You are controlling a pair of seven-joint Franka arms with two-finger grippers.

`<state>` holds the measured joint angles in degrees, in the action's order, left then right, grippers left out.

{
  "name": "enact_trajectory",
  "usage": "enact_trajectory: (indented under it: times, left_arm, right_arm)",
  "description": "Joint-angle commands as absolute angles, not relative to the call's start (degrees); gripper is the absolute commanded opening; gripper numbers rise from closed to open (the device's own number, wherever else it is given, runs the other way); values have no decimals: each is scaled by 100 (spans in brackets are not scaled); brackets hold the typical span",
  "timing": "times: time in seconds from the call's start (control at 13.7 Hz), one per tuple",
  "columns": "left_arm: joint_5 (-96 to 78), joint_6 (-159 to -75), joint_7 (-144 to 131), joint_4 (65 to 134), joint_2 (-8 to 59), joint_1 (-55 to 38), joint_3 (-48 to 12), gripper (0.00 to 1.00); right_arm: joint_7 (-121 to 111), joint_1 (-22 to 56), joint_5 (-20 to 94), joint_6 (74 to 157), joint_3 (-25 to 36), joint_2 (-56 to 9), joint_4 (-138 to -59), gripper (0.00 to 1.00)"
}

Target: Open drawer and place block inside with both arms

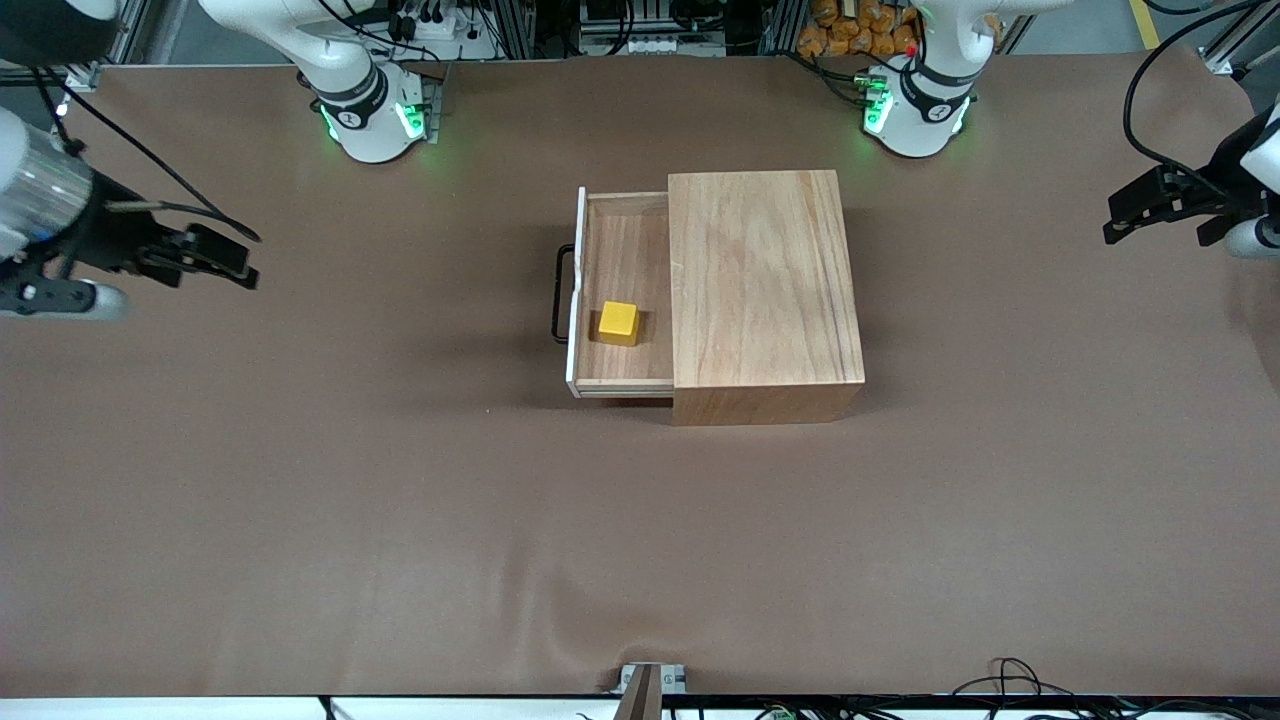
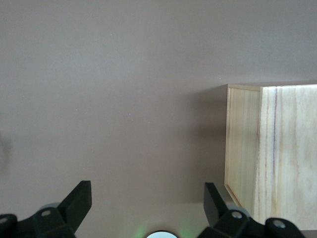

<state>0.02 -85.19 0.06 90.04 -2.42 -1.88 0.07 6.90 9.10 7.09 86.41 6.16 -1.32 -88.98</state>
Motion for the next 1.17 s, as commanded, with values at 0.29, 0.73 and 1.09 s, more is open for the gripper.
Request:
enact_trajectory:
  times: [0.29, 0.73, 1.09]
  left_arm:
    - [-88, -8376, 114, 8815, -167, -149, 26, 100]
    - [-97, -8376, 114, 8824, -167, -149, 26, 100]
    - [-97, -8376, 123, 8824, -167, -141, 26, 100]
  right_arm:
    - [-149, -378, 255, 7858, -404, 562, -8983, 100]
    - [-150, -265, 88, 7857, -168, 554, -8982, 100]
    - [-149, -167, 105, 7831, -17, 554, -8983, 100]
